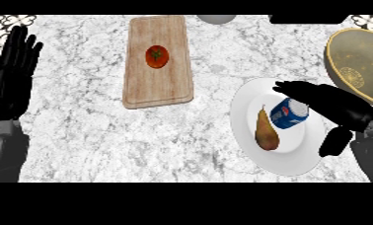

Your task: Pick the can from the plate and place it in the bowl

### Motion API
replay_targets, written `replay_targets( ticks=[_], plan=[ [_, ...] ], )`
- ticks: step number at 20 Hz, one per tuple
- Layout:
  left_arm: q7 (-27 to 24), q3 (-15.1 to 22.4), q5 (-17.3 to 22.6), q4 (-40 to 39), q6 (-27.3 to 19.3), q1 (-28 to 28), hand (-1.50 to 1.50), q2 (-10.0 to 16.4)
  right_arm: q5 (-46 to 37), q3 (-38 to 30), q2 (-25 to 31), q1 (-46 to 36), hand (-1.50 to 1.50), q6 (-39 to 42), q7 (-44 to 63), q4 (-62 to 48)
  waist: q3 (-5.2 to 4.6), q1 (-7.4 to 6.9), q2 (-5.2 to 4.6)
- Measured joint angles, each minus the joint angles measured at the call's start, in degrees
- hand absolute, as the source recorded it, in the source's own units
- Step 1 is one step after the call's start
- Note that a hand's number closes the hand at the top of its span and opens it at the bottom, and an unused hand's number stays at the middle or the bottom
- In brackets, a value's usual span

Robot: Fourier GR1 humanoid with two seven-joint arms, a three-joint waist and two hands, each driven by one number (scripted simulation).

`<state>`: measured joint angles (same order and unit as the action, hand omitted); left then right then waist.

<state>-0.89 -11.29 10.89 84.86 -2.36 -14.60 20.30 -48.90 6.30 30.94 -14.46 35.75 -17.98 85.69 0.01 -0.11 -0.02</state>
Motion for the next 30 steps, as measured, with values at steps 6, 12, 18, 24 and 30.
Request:
replay_targets(
  ticks=[6,12,18,24,30],
  plan=[
    [-0.21,0.24,-1.64,0.25,-0.42,0.18,0.00,-1.60,-3.77,-0.39,-1.95,-1.29,1.50,-2.41,-1.27,-5.07,-0.01,0.00,0.00],
    [-0.81,-0.63,-1.98,0.08,0.35,0.83,0.00,-1.66,-4.93,-1.60,-3.10,-1.53,1.50,-7.57,-6.15,-6.59,-0.01,0.01,0.01],
    [-0.65,-1.78,-1.71,0.82,0.61,1.60,0.00,-1.54,-4.73,-8.81,2.06,1.39,1.50,-10.81,-9.00,-10.48,0.07,1.40,0.02],
    [-0.91,-3.95,-1.41,1.34,-0.36,3.35,0.00,-0.86,-3.08,-24.98,14.81,9.02,1.50,-13.66,-7.41,-24.21,0.54,5.41,-0.33],
    [-0.84,-3.59,-0.92,2.76,0.23,3.95,0.00,-1.17,-1.01,-36.91,24.76,13.21,1.50,-19.57,-12.19,-39.77,0.74,3.35,-0.42]
  ],
)
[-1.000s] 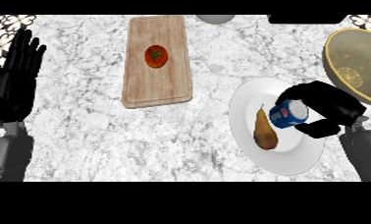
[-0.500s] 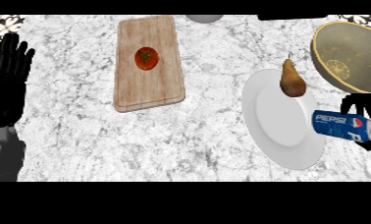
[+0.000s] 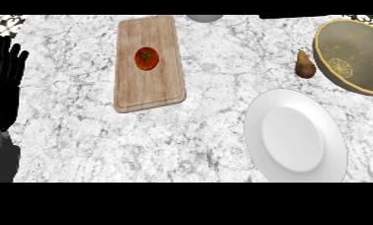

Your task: Pick the can from the plate and place it in the bowl

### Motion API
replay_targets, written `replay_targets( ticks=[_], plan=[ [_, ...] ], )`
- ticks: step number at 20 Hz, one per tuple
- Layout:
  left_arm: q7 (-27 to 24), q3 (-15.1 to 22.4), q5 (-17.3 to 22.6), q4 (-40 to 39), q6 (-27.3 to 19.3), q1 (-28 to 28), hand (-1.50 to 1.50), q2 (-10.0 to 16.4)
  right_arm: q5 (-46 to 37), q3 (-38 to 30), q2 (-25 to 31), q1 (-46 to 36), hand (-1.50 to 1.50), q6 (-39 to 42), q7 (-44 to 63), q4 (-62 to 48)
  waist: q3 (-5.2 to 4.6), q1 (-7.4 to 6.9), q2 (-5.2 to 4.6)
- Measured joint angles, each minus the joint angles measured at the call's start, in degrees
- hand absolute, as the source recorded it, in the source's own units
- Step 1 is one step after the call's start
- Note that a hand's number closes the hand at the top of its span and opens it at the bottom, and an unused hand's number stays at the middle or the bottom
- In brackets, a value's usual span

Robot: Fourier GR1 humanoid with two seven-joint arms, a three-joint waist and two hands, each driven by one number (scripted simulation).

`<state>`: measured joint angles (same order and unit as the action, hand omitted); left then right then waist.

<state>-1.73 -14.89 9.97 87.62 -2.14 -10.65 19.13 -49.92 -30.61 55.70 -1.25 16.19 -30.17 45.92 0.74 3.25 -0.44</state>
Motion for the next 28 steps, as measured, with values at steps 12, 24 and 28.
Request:
replay_targets(
  ticks=[12,24,28],
  plan=[
    [0.83,1.70,-0.46,-0.84,0.61,-1.77,0.00,-0.55,7.07,-14.74,15.42,-1.02,1.50,-5.60,-17.20,-20.08,-0.22,-2.35,0.26],
    [0.60,2.86,-1.11,-1.83,0.86,-3.44,0.00,-1.27,15.43,-18.10,25.07,-11.04,1.50,4.80,-20.07,-26.31,-0.57,-4.24,0.22],
    [0.69,3.33,-1.37,-1.99,0.87,-4.17,0.00,-1.54,16.54,-15.31,25.20,-16.14,1.50,8.61,-16.24,-24.94,-0.65,-5.09,0.13]
  ],
)
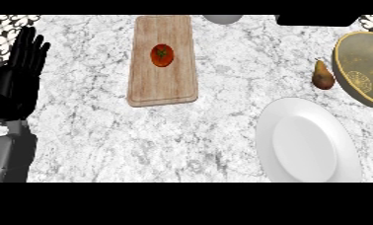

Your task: Pick the can from the plate and place it in the bowl

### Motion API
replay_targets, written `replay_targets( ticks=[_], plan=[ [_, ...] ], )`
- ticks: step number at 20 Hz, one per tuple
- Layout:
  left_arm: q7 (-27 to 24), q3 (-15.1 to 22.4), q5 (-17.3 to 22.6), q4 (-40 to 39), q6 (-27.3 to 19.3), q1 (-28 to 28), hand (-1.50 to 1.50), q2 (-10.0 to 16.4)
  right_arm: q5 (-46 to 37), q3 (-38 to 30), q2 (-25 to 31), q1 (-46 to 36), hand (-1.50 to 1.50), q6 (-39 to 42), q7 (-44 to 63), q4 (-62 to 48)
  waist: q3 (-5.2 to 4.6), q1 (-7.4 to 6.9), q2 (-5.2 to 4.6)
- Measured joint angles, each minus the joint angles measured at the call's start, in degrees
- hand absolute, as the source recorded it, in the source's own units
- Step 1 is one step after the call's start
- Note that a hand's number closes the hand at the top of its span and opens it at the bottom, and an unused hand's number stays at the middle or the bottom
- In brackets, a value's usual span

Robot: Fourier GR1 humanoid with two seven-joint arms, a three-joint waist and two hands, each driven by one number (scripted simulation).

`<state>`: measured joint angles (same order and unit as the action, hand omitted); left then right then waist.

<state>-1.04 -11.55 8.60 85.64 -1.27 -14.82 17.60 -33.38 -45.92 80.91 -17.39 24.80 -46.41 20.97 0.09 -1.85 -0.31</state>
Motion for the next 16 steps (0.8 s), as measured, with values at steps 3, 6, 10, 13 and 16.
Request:
replay_targets(
  ticks=[3,6,10,13,16],
  plan=[
    [0.19,0.28,-0.08,-0.31,0.19,-0.42,0.00,-0.11,0.63,2.65,-0.51,-4.35,1.50,2.60,3.61,1.71,-0.05,-0.46,-0.09],
    [0.03,0.50,0.00,-0.27,0.86,-0.28,0.00,-0.03,0.70,6.12,-2.57,-8.69,1.50,4.21,7.25,4.17,-0.10,-0.77,-0.11],
    [0.54,0.68,-0.44,0.06,0.23,-0.84,0.00,-0.31,0.07,11.40,-6.57,-14.32,1.50,5.91,11.69,7.36,-0.10,-0.87,-0.13],
    [0.18,0.94,-1.13,-0.41,-0.61,-0.94,0.00,-1.05,-0.36,15.05,-10.80,-17.96,1.50,6.76,15.24,9.86,-0.13,-0.44,-0.06],
    [-0.64,-0.27,-0.57,-1.42,0.37,-0.73,0.00,-0.08,-0.61,17.86,-14.83,-20.68,1.50,7.88,18.38,11.57,-0.14,0.07,0.02]
  ],
)
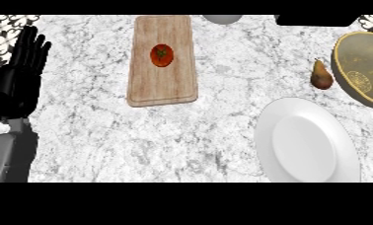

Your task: Pick the can from the plate and place it in the bowl

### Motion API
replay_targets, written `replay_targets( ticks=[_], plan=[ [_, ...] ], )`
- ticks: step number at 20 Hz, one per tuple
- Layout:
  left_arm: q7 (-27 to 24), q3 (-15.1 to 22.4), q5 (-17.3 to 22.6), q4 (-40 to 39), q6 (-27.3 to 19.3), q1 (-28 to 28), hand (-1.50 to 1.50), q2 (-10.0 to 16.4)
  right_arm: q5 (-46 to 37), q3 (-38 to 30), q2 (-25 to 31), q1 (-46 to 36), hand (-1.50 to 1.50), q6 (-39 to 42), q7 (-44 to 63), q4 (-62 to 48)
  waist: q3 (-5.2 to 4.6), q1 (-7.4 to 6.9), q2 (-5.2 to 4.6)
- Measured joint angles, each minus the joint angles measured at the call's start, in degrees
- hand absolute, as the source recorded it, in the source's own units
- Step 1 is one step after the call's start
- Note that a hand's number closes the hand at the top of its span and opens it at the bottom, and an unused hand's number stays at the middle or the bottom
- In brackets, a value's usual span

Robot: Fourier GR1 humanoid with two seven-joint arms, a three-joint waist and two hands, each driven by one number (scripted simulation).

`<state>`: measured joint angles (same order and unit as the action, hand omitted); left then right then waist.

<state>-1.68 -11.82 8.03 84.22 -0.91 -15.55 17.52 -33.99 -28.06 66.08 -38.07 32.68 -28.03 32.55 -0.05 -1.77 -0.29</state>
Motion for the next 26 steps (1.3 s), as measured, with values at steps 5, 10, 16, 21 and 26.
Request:
replay_targets(
  ticks=[5,10,16,21,26],
  plan=[
    [0.62,-0.39,0.32,1.52,0.29,1.29,0.00,0.05,-1.55,3.73,-6.94,-2.00,1.50,-2.64,2.52,0.65,0.04,0.41,0.08],
    [0.98,-0.55,0.10,1.13,-0.01,0.50,0.00,-0.14,-5.05,7.03,-12.46,-2.72,1.50,-9.90,6.26,0.63,0.06,0.69,0.04],
    [1.35,-0.63,0.56,1.46,0.94,0.40,0.00,0.14,-6.16,6.15,-16.84,-4.92,-1.50,-16.24,11.13,-7.80,0.15,0.12,-0.23],
    [0.69,-0.63,0.19,0.32,0.68,-0.09,0.00,-0.30,-2.25,2.20,-20.09,-5.96,-1.50,-17.47,9.91,-12.86,0.20,0.22,-0.35],
    [0.50,-0.23,-0.61,-0.37,-0.31,-1.23,0.00,-1.00,2.93,-3.36,-20.87,-6.98,-1.50,-20.68,6.29,-15.13,0.25,0.17,-0.47]
  ],
)
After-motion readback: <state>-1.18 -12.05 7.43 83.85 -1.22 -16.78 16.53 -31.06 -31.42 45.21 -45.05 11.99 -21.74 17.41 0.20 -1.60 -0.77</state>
